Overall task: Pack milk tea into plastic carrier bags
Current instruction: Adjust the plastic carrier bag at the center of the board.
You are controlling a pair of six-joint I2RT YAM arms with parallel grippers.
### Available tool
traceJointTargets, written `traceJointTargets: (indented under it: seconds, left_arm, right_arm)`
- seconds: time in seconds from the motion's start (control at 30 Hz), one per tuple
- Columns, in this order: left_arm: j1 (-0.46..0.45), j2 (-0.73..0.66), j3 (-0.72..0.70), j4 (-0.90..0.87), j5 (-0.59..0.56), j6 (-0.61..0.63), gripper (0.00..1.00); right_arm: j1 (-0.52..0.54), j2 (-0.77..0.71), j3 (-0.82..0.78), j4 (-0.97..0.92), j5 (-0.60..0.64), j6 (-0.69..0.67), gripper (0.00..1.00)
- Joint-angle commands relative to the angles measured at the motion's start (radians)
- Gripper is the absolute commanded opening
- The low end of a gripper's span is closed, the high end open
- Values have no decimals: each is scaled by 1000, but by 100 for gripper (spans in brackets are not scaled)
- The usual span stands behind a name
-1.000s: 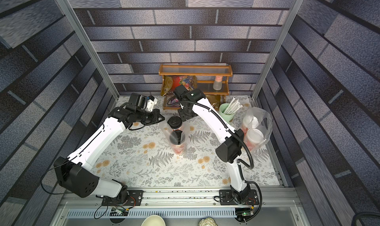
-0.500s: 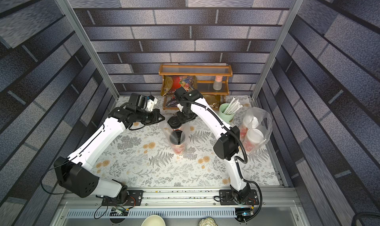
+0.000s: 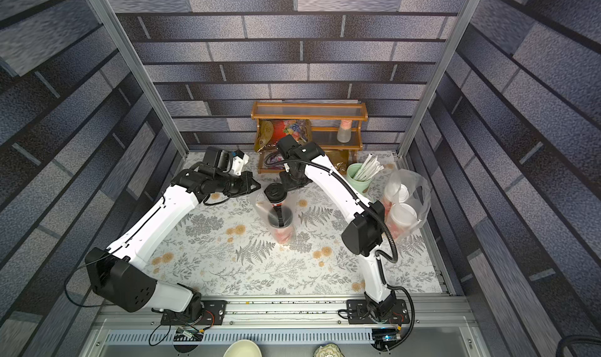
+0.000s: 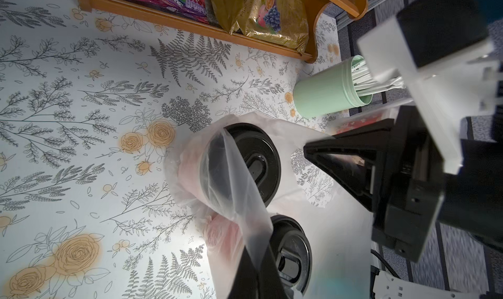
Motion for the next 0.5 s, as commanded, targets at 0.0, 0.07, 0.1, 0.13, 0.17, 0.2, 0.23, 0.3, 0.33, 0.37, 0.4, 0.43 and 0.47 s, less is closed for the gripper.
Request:
traceJointTargets:
  seconds: [0.0, 0.07, 0.1, 0.13, 0.17, 0.2, 0.23, 0.3, 0.33, 0.37, 0.4, 0.43, 0.47]
  left_arm:
    - [5, -21, -7, 23, 6, -14, 0]
    - [5, -21, -2, 22, 7, -13, 0]
    - [6, -20, 2, 24, 8, -14, 0]
    - [6, -19, 6, 23, 9, -15, 0]
    - [6, -18, 10, 24, 11, -16, 0]
    - [4, -18, 13, 24, 10, -18, 0]
    - [3, -18, 16, 27, 11, -18, 0]
    - [4, -14, 25, 26, 11, -17, 0]
    - [5, -12, 29, 24, 9, -14, 0]
    - [5, -7, 36, 20, 8, -11, 0]
    - [6, 1, 42, 18, 8, -8, 0]
    - [7, 8, 52, 14, 9, -3, 0]
    - [9, 21, 67, 5, 12, 5, 3]
  right_arm:
    - [-6, -97, -55, 69, 2, 70, 0]
    - [-6, -132, -99, 105, -3, 97, 0]
    - [-6, -151, -125, 121, -8, 109, 0]
    - [-5, -166, -143, 134, -5, 121, 0]
    - [-5, -186, -167, 150, -4, 133, 0]
    - [-5, -203, -190, 163, -5, 144, 0]
    - [-5, -214, -206, 171, -6, 152, 0]
    - [-4, -229, -231, 175, -8, 169, 0]
    - [-4, -235, -246, 180, -8, 177, 0]
    - [-5, -240, -262, 185, -6, 185, 0]
    - [-4, -243, -273, 185, -5, 197, 0]
    - [-4, -246, -282, 186, -3, 205, 0]
    - [-4, -252, -293, 191, -1, 217, 0]
